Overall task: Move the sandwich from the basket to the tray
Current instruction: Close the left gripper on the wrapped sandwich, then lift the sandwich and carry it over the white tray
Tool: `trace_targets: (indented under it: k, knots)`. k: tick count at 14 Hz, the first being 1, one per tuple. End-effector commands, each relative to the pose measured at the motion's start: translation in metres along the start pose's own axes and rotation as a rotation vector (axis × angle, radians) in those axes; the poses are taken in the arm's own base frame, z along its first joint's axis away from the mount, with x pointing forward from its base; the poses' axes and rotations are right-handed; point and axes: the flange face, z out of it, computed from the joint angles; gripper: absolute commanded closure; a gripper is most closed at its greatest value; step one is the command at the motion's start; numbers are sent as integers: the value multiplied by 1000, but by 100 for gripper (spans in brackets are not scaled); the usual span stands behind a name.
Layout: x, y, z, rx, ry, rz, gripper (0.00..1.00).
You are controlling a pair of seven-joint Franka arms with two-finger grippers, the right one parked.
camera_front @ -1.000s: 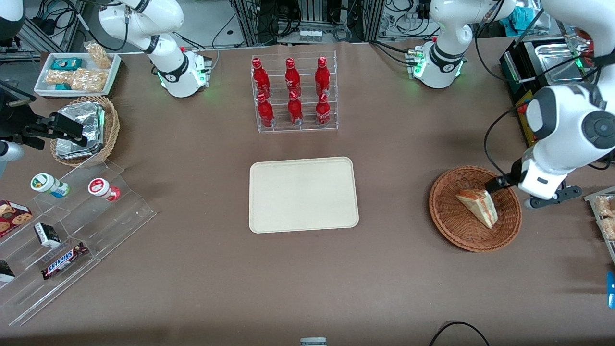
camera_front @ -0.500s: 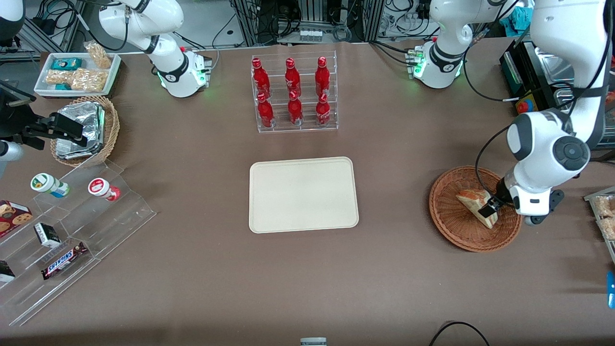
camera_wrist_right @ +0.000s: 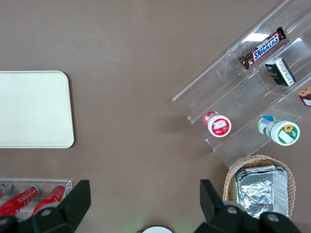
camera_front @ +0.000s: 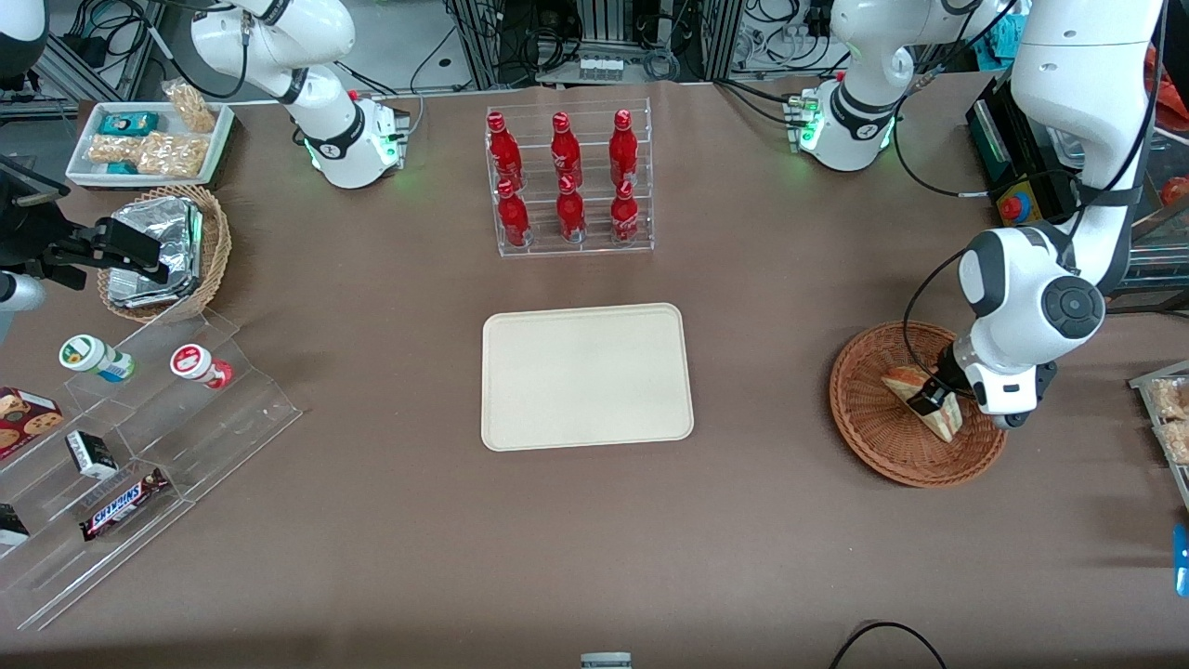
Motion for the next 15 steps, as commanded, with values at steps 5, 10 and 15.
trace_targets:
  k: [5, 10, 15]
  knots:
    - [-30, 41, -82, 78, -82, 252, 98]
    - [-118, 125, -93, 56, -64, 718, 97]
    - [-237, 214, -74, 42, -45, 743, 100]
